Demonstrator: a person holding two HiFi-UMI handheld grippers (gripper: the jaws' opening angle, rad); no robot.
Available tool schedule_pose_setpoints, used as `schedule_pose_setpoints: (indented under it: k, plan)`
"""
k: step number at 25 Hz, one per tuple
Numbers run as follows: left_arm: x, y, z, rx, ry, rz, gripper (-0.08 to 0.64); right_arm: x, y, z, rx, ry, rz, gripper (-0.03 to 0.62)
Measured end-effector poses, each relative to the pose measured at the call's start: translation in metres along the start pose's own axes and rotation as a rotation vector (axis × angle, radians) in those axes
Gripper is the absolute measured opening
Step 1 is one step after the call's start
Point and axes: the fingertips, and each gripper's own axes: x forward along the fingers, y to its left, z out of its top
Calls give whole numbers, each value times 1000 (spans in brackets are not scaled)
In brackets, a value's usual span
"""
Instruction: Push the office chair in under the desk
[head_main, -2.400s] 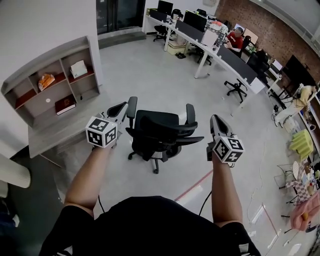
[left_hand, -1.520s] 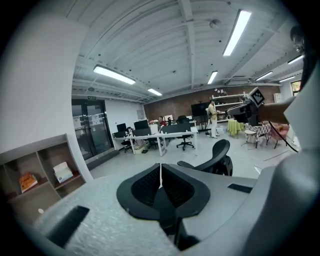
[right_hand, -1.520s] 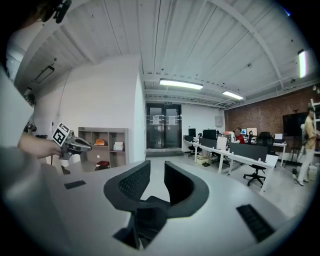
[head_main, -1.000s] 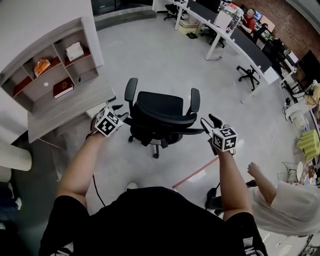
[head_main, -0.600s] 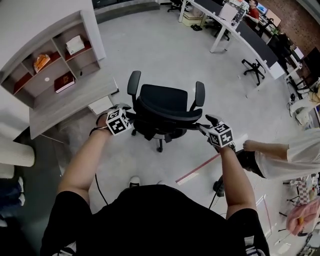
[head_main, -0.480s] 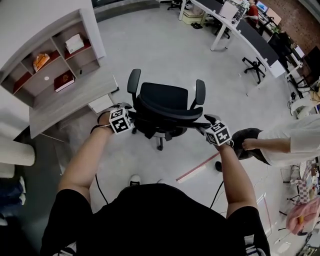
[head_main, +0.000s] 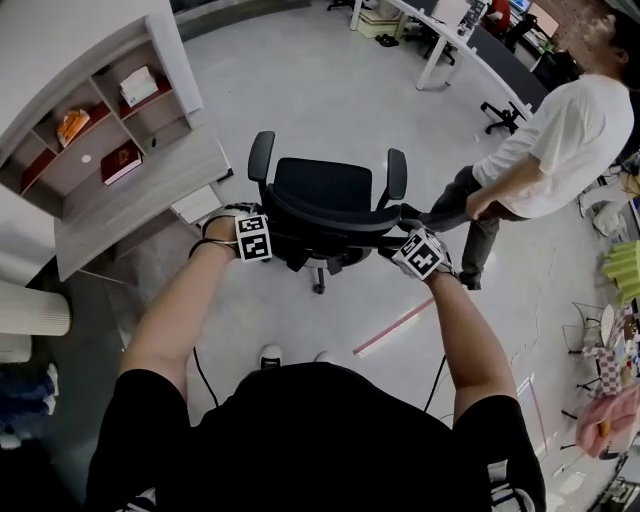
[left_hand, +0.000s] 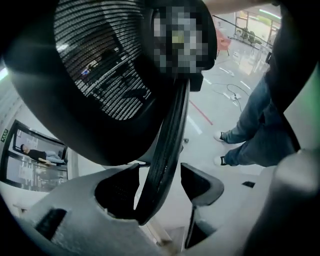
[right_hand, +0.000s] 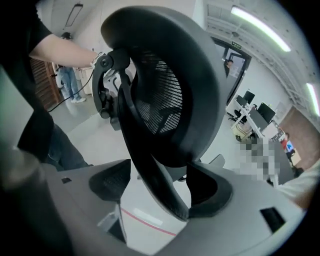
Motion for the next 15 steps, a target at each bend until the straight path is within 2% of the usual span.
schedule_pose_setpoints:
  k: [7, 15]
  plan:
    - [18, 6, 1, -32, 24, -30, 267, 18, -3, -29, -167, 175, 9, 341]
    - [26, 7, 1, -35, 6, -15, 267, 45, 2, -36, -287, 245, 12, 339]
